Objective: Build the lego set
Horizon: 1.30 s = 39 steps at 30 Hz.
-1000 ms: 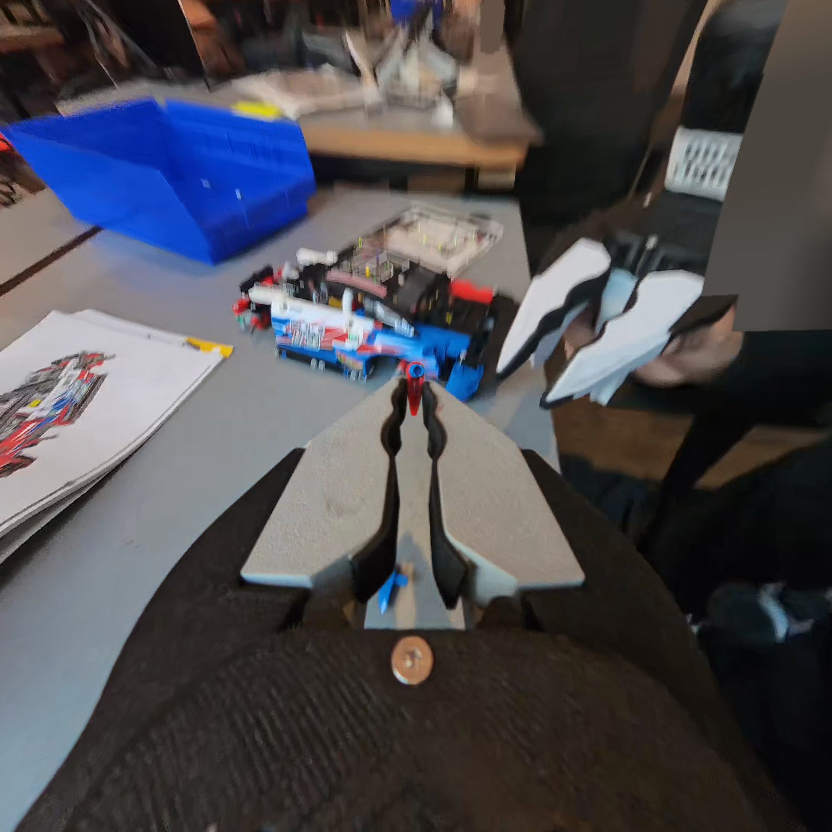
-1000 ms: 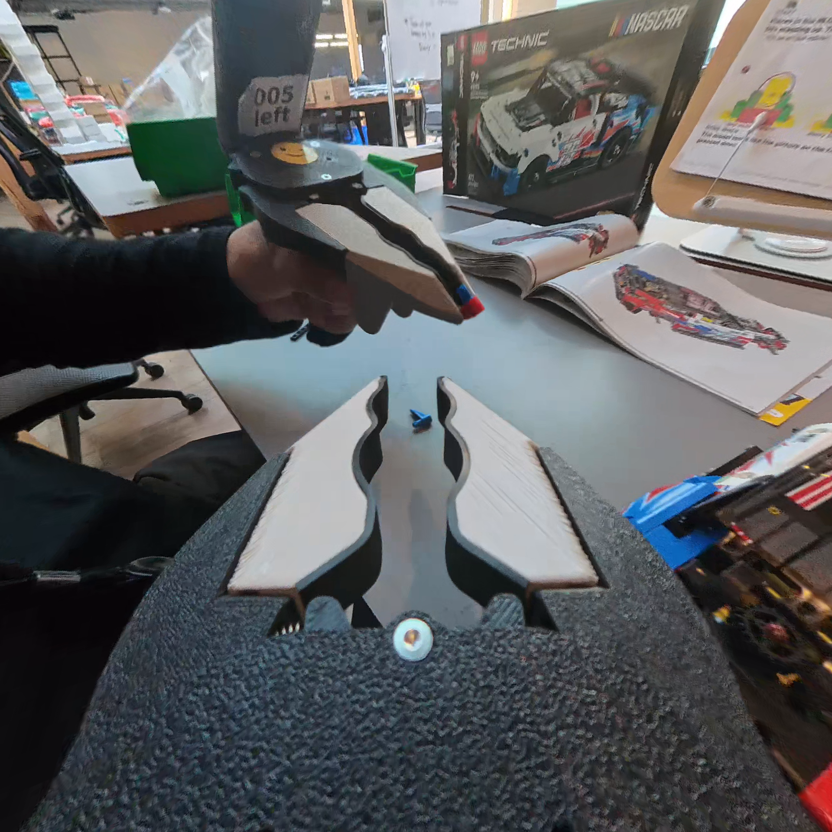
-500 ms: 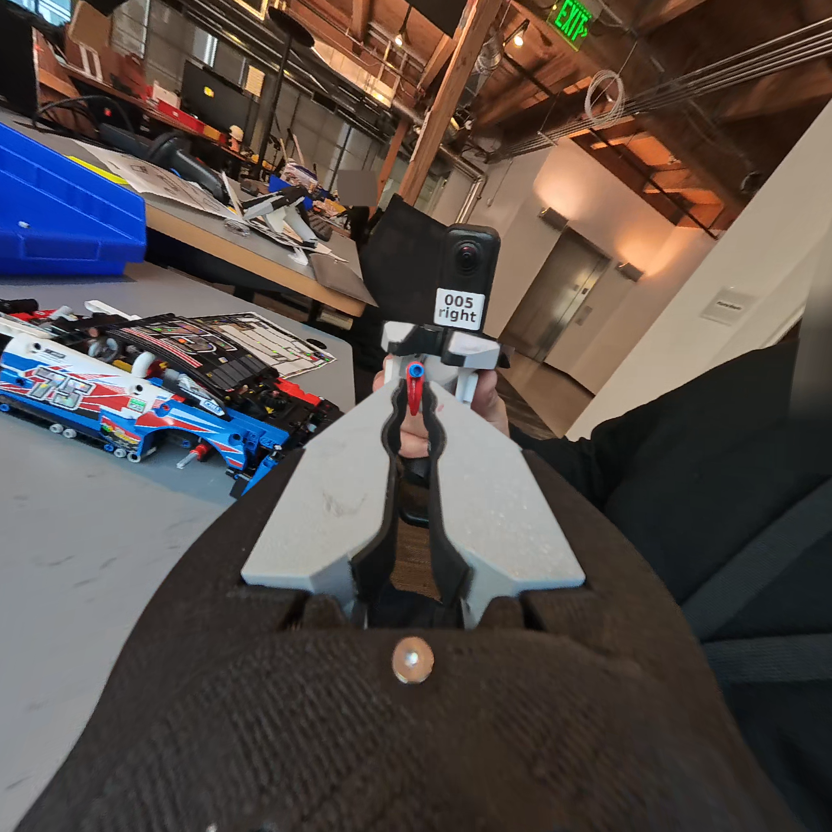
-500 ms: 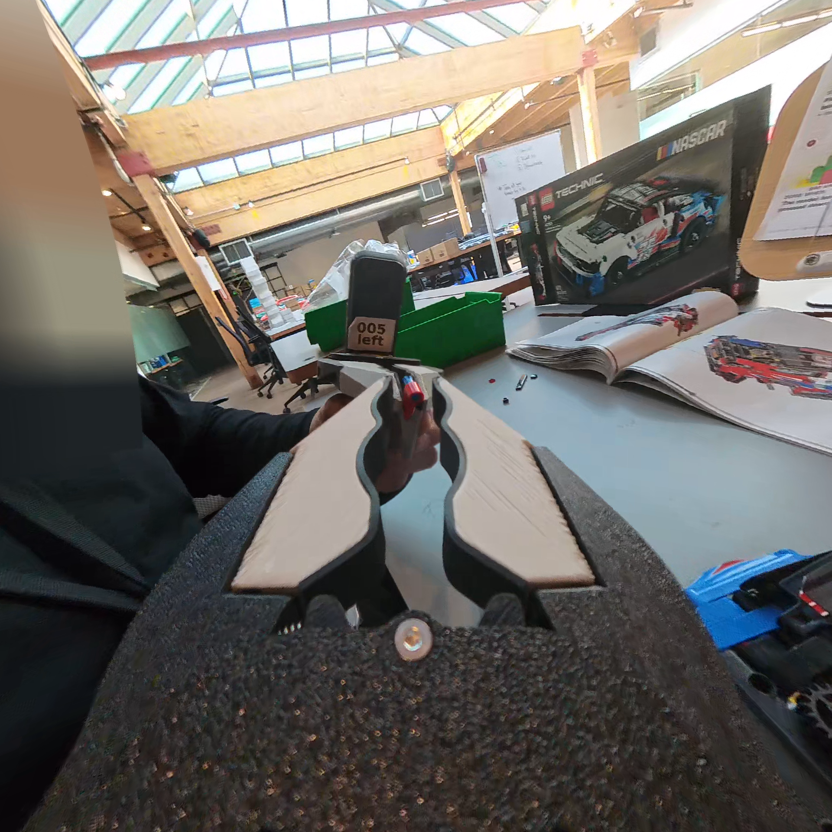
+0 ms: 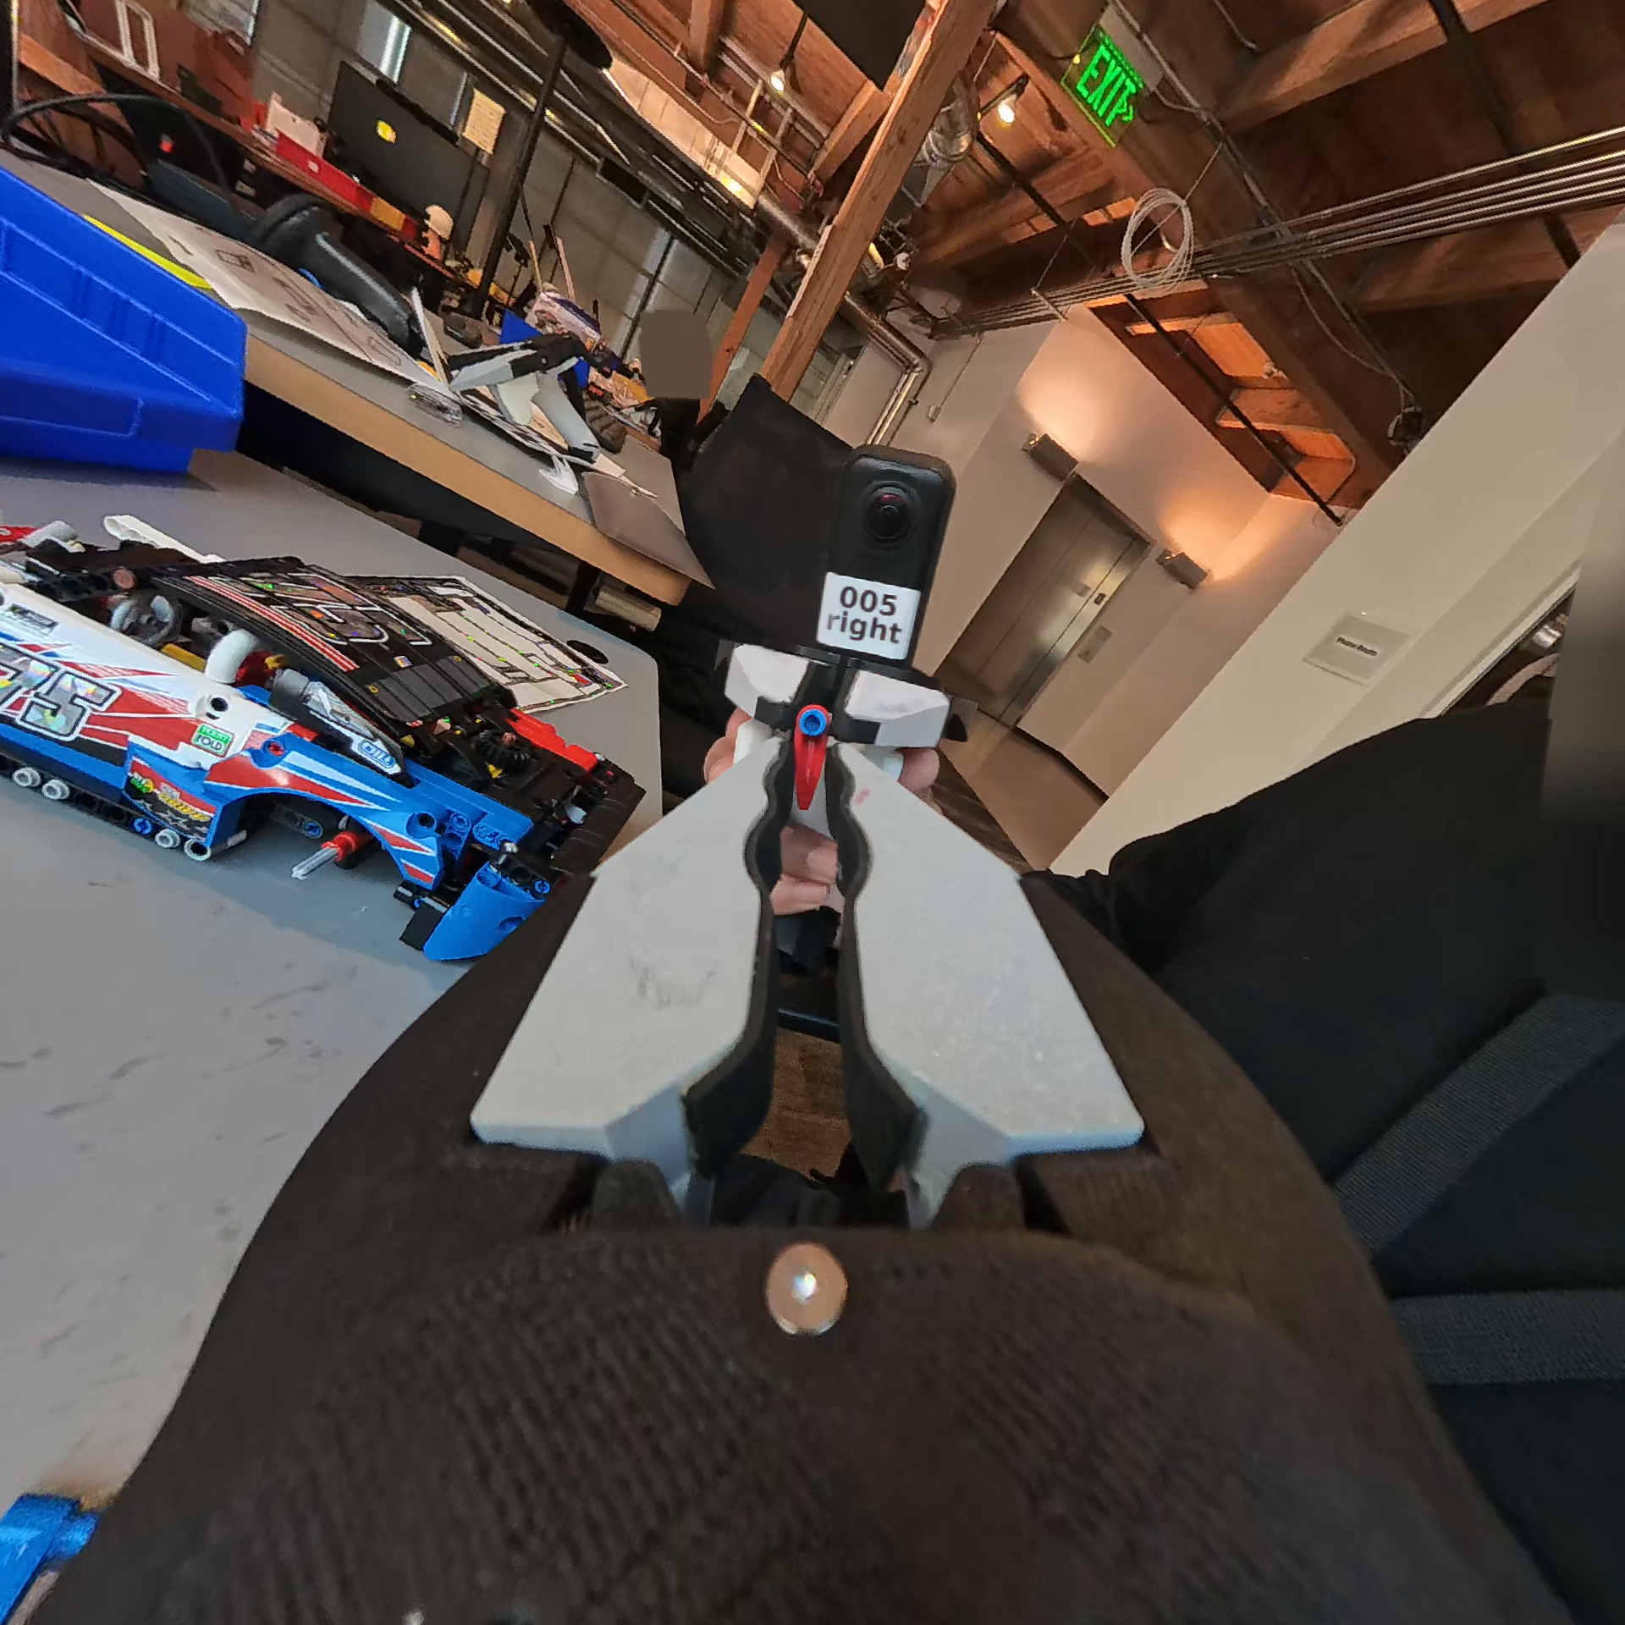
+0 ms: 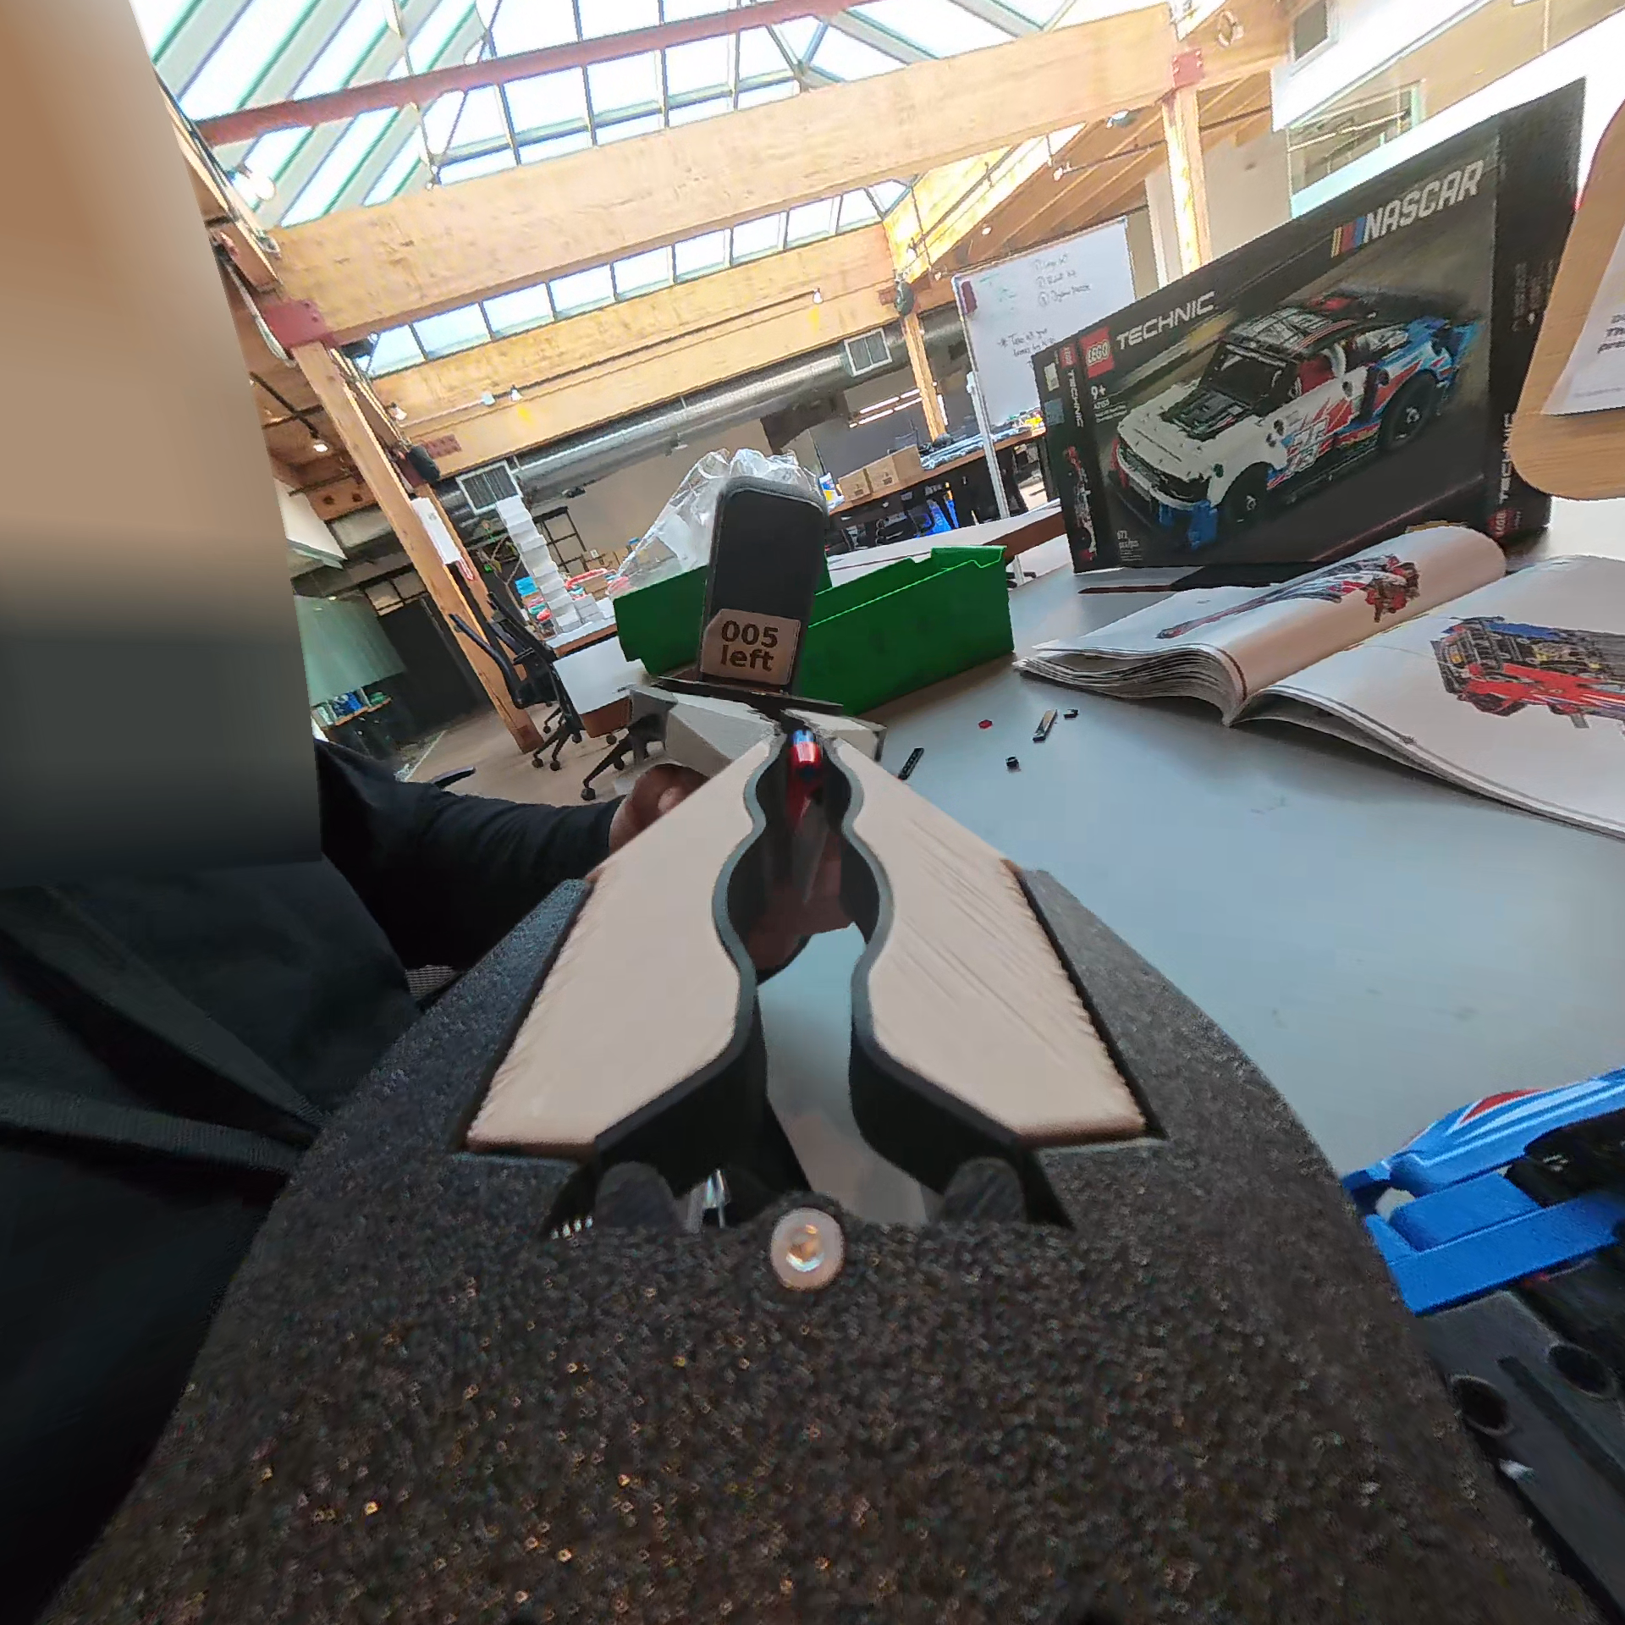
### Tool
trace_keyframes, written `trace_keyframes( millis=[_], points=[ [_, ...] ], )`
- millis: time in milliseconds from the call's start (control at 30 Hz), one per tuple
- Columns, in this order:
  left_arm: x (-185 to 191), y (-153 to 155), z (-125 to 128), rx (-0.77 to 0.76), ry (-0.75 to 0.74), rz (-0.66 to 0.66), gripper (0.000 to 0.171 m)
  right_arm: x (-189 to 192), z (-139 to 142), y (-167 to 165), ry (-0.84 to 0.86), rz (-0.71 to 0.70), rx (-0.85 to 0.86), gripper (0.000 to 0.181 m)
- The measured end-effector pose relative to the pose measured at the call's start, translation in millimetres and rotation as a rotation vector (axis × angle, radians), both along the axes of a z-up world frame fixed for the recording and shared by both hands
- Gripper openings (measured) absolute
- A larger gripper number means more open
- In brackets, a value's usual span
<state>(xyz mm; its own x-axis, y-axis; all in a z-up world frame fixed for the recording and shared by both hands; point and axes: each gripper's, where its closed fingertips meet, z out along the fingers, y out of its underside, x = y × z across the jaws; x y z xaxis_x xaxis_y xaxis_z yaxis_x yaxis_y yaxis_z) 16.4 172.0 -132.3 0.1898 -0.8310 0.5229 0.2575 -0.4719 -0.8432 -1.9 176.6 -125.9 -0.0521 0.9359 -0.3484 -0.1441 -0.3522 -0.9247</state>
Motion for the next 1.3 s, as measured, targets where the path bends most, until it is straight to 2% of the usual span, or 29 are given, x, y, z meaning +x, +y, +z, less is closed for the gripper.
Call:
trace_keyframes(
  millis=[233, 433, 600, 733, 800, 900, 1133, 1300],
  points=[
    [1.0, 2.7, -18.8, -0.011, 0.067, -0.021, 0.028, 9.0, -2.0, 11.1, -0.026, -0.054, 0.033, 0.006],
    [-22.4, 9.5, -63.8, 0.131, 0.459, 0.076, 0.035, 42.3, 6.4, 36.6, -0.063, -0.188, 0.138, 0.006],
    [-58.6, 31.5, -118.4, 0.208, 0.868, 0.225, 0.027, 81.2, 13.5, 71.9, -0.045, -0.323, 0.155, 0.006],
    [-75.7, 39.7, -148.7, 0.231, 1.120, 0.244, 0.020, 101.8, 6.3, 93.9, -0.040, -0.385, 0.118, 0.006],
    [-89.3, 50.0, -153.0, 0.264, 1.209, 0.311, 0.000, 109.7, 4.1, 100.1, -0.027, -0.404, 0.118, 0.006],
    [-103.9, 59.7, -152.4, 0.310, 1.258, 0.367, 0.000, 118.2, -0.4, 108.4, -0.010, -0.434, 0.133, 0.006],
    [-167.8, 78.7, -151.6, 0.183, 1.298, 0.541, 0.000, 126.6, -10.6, 124.8, -0.045, -0.490, 0.150, 0.006],
    [-175.6, 84.7, -137.7, 0.109, 1.177, 0.638, 0.023, 135.1, -17.2, 136.4, -0.082, -0.542, 0.152, 0.006]
  ],
)
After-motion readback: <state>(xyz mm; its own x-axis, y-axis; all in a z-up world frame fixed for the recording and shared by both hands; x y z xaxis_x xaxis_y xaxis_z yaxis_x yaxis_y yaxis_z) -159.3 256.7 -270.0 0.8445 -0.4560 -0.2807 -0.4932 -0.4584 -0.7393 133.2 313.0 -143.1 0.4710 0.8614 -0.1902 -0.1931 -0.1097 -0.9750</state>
